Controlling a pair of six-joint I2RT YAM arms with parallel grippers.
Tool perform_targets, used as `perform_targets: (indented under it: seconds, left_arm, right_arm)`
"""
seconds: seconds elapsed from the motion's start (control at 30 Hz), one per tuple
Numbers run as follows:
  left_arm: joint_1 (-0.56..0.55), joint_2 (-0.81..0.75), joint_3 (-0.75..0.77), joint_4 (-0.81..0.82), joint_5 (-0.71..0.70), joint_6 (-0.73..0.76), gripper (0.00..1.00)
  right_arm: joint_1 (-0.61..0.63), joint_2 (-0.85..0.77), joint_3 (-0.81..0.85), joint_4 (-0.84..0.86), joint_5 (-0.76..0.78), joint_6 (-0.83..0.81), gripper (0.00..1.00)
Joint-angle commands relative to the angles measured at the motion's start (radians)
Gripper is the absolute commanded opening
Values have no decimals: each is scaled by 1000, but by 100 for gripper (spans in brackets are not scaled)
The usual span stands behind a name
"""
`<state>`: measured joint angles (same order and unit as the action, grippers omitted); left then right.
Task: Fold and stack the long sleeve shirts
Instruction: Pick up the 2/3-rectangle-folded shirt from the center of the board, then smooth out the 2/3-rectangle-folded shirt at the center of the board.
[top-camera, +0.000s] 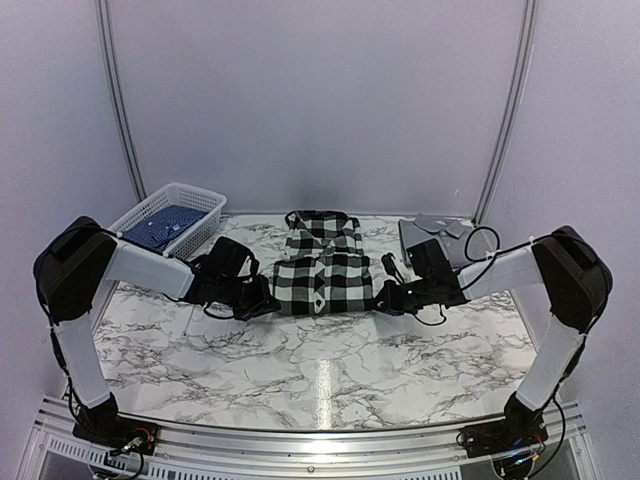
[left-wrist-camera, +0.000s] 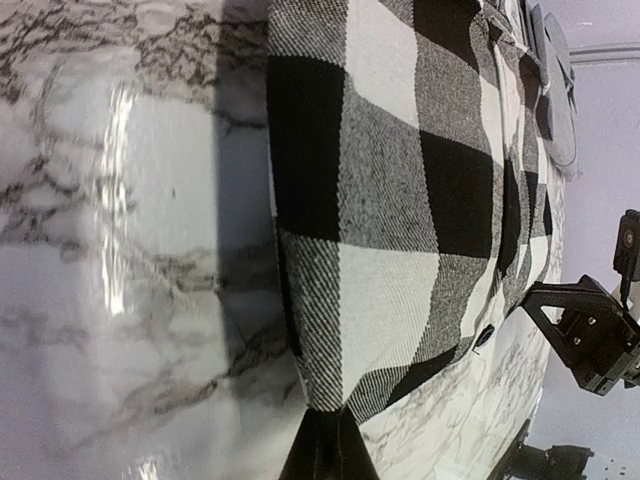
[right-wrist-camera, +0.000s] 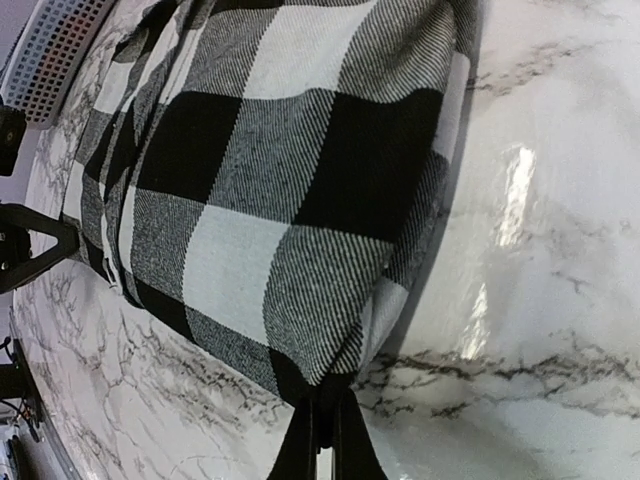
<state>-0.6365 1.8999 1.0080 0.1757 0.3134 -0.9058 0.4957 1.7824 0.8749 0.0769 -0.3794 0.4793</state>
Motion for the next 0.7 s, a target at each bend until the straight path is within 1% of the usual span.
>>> perform_targets:
  seconds: [0.0, 0.23, 0.4, 0.43, 0.53, 0.6, 0.67]
  left_arm:
    - [-20, -126, -113, -27, -11, 14, 0]
    - [-86, -281, -288, -31, -52, -25, 0]
    - [-112, -345, -364, -34, -71, -41, 0]
    - [-113, -351, -374, -34, -72, -43, 0]
    - [-115, -355, -381, -35, -71, -41, 0]
    - [-115, -354, -380, -36, -72, -38, 0]
    - [-115, -355, -376, -40, -75, -35, 0]
  right_arm:
    - [55, -103, -81, 9, 3, 40, 0]
    - [193, -234, -247, 24, 54, 134, 0]
    - [268, -291, -302, 12, 93, 170, 0]
    - [273, -298, -307, 9, 95, 171, 2]
    - [277, -325, -298, -48, 119, 153, 16]
    - [275, -362, -273, -118, 151, 129, 25]
    - [269, -398, -243, -184, 176, 97, 29]
